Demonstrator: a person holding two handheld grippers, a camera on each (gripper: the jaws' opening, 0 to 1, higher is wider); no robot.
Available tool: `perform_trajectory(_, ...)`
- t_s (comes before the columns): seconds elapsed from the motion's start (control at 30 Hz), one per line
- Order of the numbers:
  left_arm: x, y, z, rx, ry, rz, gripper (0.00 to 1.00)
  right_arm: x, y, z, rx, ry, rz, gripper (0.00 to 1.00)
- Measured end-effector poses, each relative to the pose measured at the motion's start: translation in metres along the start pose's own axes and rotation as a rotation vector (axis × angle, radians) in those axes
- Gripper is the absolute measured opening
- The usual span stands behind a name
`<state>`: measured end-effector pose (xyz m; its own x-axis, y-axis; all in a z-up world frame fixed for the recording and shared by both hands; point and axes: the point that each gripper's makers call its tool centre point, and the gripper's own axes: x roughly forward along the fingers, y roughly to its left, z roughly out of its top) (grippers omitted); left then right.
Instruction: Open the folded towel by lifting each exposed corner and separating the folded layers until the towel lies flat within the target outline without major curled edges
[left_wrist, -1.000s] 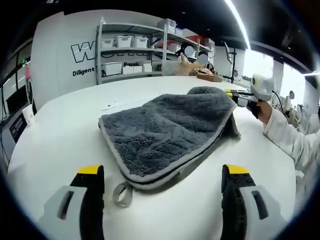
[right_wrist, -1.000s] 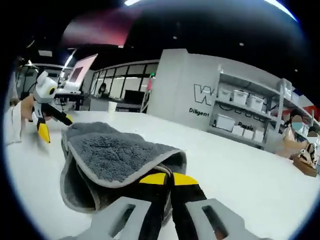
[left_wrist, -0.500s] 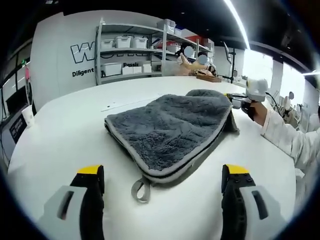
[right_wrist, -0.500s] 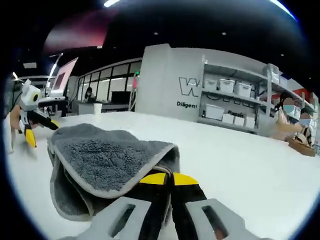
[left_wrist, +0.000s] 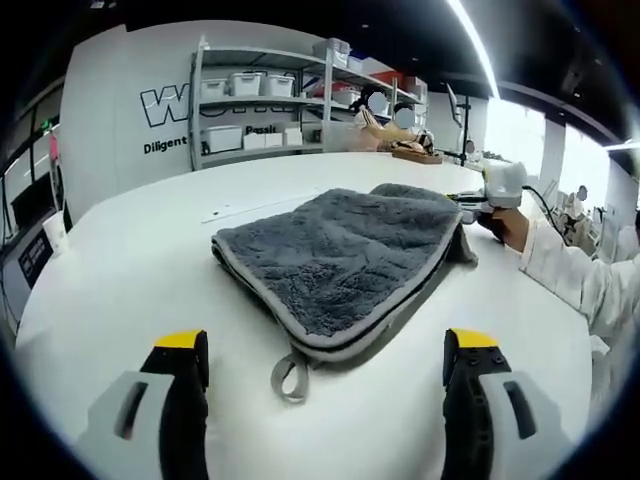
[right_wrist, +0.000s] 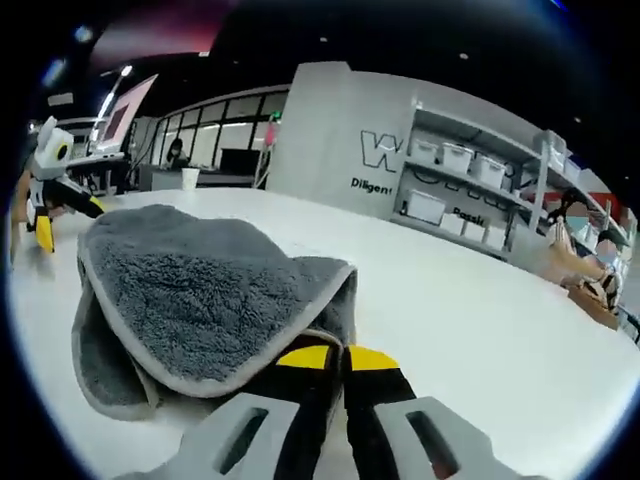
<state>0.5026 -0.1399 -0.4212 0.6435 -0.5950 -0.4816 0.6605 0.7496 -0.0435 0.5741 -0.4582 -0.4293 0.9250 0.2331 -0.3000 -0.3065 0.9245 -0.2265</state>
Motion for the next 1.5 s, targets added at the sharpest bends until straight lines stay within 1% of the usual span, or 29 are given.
perform_trajectory(0.03, 0.000, 0.000, 0.000, 0.000, 0.000, -0.001, 0.97, 0.001, 0.001, -0.001, -0.024, 0.009, -0.001, 0.00)
perform_trajectory(0.13, 0.000, 0.000, 0.000, 0.001, 0.001, -0.001, 0.96, 0.000, 0.002, 0.000, -0.059, 0.019, -0.006, 0.00)
perform_trajectory(0.17, 0.000, -0.001, 0.000, 0.001, 0.001, -0.001, 0.96, -0.001, 0.000, 0.000, -0.088, 0.028, -0.018, 0.01)
perform_trajectory(0.23, 0.000, -0.001, 0.000, 0.001, 0.001, -0.002, 0.96, -0.003, -0.003, 0.001, -0.124, 0.039, -0.037, 0.07)
perform_trajectory(0.3, 0.000, -0.001, 0.000, 0.002, 0.000, -0.002, 0.96, -0.006, -0.005, 0.002, -0.122, 0.045, -0.048, 0.15)
perform_trajectory(0.37, 0.000, -0.001, 0.000, 0.002, 0.000, -0.003, 0.97, -0.011, -0.013, 0.003, -0.107, 0.053, -0.063, 0.21)
perform_trajectory(0.47, 0.000, -0.001, 0.000, 0.003, -0.001, -0.003, 0.96, -0.014, -0.019, 0.002, -0.098, 0.064, -0.080, 0.35)
perform_trajectory(0.5, 0.000, -0.001, 0.000, 0.003, -0.001, -0.003, 0.97, -0.018, -0.024, 0.002, -0.094, 0.072, -0.092, 0.41)
perform_trajectory(0.67, 0.000, -0.002, 0.001, 0.004, -0.003, -0.004, 0.97, -0.032, -0.033, 0.004, -0.090, 0.095, -0.111, 0.59)
perform_trajectory(0.77, 0.000, -0.002, 0.001, 0.006, -0.004, -0.004, 0.97, -0.041, -0.030, 0.005, -0.098, 0.113, -0.088, 0.78)
perform_trajectory(0.8, 0.000, -0.002, 0.001, 0.006, -0.004, -0.005, 0.97, -0.042, -0.029, 0.005, -0.106, 0.118, -0.082, 0.81)
perform_trajectory(0.93, 0.000, -0.002, 0.001, 0.008, -0.003, -0.005, 0.97, -0.048, -0.027, 0.005, -0.149, 0.144, -0.078, 0.87)
perform_trajectory(1.07, 0.000, -0.002, 0.000, 0.007, -0.001, -0.002, 0.96, -0.051, -0.023, 0.006, -0.164, 0.152, -0.052, 0.99)
perform_trajectory(1.1, 0.000, -0.002, 0.000, 0.007, 0.000, -0.001, 0.96, -0.057, -0.019, 0.001, -0.189, 0.190, -0.041, 0.99)
perform_trajectory(1.17, 0.001, -0.003, 0.000, 0.011, 0.003, -0.001, 0.97, -0.060, -0.019, -0.002, -0.194, 0.209, -0.037, 0.99)
perform_trajectory(1.27, 0.001, -0.004, -0.001, 0.015, 0.006, -0.001, 0.97, -0.062, -0.018, 0.002, -0.167, 0.192, -0.021, 0.99)
perform_trajectory(1.4, 0.000, -0.004, -0.001, 0.015, 0.005, 0.005, 0.97, -0.064, -0.011, 0.006, -0.121, 0.174, 0.021, 0.99)
perform_trajectory(1.5, -0.001, -0.003, 0.001, 0.023, -0.001, 0.017, 0.97, -0.065, -0.009, 0.006, -0.112, 0.169, 0.030, 0.99)
